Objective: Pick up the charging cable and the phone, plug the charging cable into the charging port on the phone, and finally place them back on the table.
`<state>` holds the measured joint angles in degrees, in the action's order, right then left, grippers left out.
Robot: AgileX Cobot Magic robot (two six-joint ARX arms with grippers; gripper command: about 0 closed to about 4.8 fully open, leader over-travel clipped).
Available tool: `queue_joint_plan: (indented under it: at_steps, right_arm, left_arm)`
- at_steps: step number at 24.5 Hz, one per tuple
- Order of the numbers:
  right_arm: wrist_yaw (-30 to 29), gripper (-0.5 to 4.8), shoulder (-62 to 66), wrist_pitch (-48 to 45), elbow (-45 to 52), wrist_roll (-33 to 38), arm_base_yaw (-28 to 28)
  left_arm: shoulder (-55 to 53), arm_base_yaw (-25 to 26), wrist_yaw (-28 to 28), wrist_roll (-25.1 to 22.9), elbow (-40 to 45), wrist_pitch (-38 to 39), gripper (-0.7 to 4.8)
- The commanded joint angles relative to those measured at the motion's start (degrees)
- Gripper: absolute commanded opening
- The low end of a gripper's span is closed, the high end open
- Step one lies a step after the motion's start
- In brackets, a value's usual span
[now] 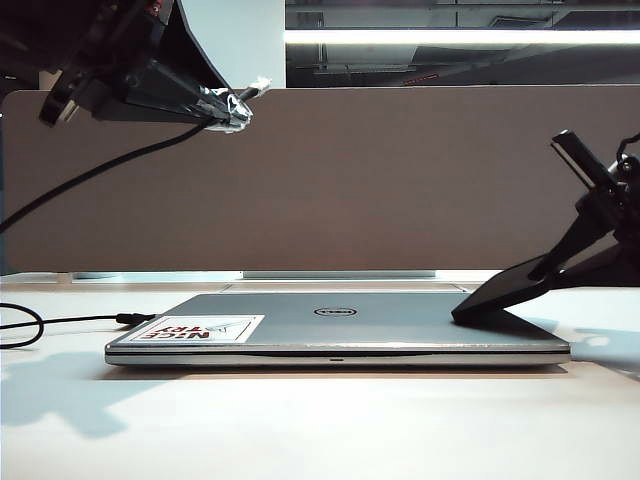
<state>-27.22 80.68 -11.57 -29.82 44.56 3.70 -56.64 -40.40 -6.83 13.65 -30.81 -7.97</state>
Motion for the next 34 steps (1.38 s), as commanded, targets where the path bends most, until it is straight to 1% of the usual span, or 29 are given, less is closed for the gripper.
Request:
queue_joint_plan:
  at_steps: [1,4,8,9,10,11,12,13,15,17,18,19,20,22,25,29,30,32,34]
  right_arm:
    - [3.3,-0.05,0.3,7.5,0.9,-6.3,0.2]
    - [5.0,-0.05,-2.5,8.5,0.3,-9.2,0.3]
    - [6.9,-0.05,-8.3,16.3,-3.1,-14.3,0.3]
    - [7.0,-0.05,-9.7,19.5,-4.6,-16.1,0.3]
    - [7.0,-0.05,-11.9,25.9,-7.7,-19.7,0.3]
    - [7.0,-0.05,-13.0,29.8,-9.7,-22.0,0.3]
    - [7.3,-0.05,-14.3,36.0,-12.9,-25.6,0.3]
    - [7.8,-0.05,-14.9,40.0,-15.0,-27.4,0.4]
    - [8.3,-0.05,-15.2,52.5,-21.7,-31.8,1.0]
    - [8.7,-0.05,-15.2,57.7,-24.5,-32.9,1.5]
    - [10.3,-0.05,-15.2,61.6,-26.4,-33.0,2.8]
    - [11.6,-0.05,-15.2,63.5,-27.1,-33.4,3.7]
    - [14.8,-0.05,-15.2,65.8,-27.8,-34.6,5.6]
    - [18.1,-0.05,-15.1,68.1,-27.7,-34.6,8.9]
    - [18.3,-0.05,-13.5,70.3,-27.7,-34.6,11.6]
    - [18.4,-0.05,-9.4,74.0,-27.7,-34.6,12.1]
    - [18.8,-0.05,-8.7,74.2,-27.7,-34.6,12.1]
    - [21.7,-0.05,-6.6,73.9,-27.6,-34.9,12.1]
    - [21.4,-0.05,-4.3,72.6,-27.6,-35.6,12.1]
  left_arm:
    - [0.1,0.0,0.0,0.1,-0.1,-1.1,-0.07]
    - [0.1,0.0,0.0,0.1,-0.1,-1.1,-0.07]
    - [0.1,0.0,0.0,0.3,-0.1,-1.1,-0.07]
    - [0.1,0.0,0.0,0.3,-0.1,-1.1,-0.07]
    - [0.1,0.0,0.0,0.3,-0.1,-1.1,-0.07]
    - [0.1,0.0,0.0,0.3,-0.1,-1.1,-0.07]
    - [0.1,0.0,0.0,0.3,-0.1,-1.1,-0.07]
    - [0.1,0.0,0.0,0.3,-0.1,-1.1,-0.07]
    - [0.1,0.0,0.0,0.3,-0.1,-1.1,-0.07]
    - [0.1,0.0,0.0,0.3,-0.1,-1.1,-0.07]
    - [0.1,0.0,0.0,0.3,-0.1,-1.1,-0.07]
    - [0.1,0.0,0.0,0.3,-0.1,-1.1,-0.07]
    - [0.1,0.0,0.0,0.3,-0.1,-1.1,-0.07]
    - [0.1,0.0,0.0,0.3,-0.1,-1.1,-0.07]
    - [0.1,-0.1,0.0,0.3,-0.1,-1.1,-0.07]
    - [0.1,-0.2,0.0,0.3,-0.1,-1.1,-0.07]
    - [0.1,-0.2,0.0,0.3,-0.1,-1.1,-0.07]
    - [0.1,-0.4,0.0,0.3,-0.1,-1.1,-0.07]
    - [0.1,-0.4,0.0,0.3,-0.1,-1.1,-0.07]
